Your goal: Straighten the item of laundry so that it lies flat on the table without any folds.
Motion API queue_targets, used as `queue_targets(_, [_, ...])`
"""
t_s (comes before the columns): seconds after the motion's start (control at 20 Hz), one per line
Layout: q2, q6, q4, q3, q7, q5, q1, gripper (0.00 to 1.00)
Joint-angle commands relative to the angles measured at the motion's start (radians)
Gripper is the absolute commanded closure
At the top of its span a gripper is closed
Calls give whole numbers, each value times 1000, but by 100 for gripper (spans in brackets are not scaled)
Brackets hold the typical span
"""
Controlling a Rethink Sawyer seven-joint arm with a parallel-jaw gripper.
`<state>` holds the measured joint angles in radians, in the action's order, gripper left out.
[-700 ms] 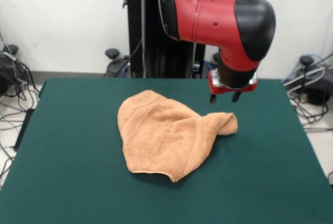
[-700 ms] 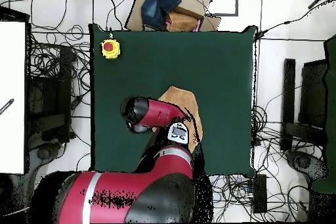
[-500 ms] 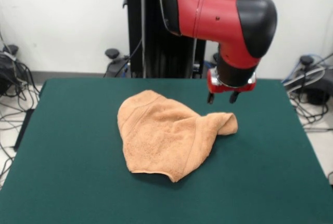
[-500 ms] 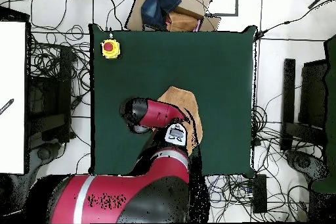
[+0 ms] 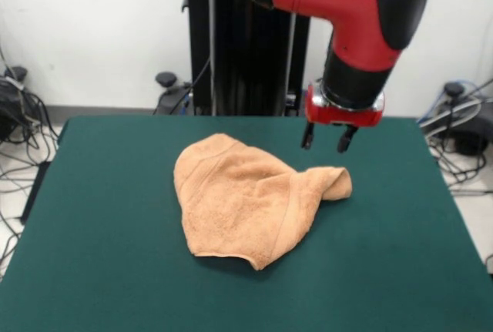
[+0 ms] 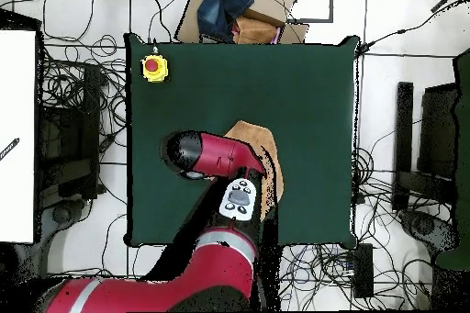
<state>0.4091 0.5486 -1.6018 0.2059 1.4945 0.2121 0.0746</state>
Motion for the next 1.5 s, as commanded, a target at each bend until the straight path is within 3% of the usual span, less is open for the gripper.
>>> queue_targets(0.05, [68,-15,-103,25,279,26,6,0])
queue_targets(1.15, [-49,-296,-167,-23,286,35,-13,0])
queue_targets(1.35, [-61,-317,-167,-23,284,40,-5,0])
queue_targets(1.5, [-82,-247,-121,50,280,30,62,0])
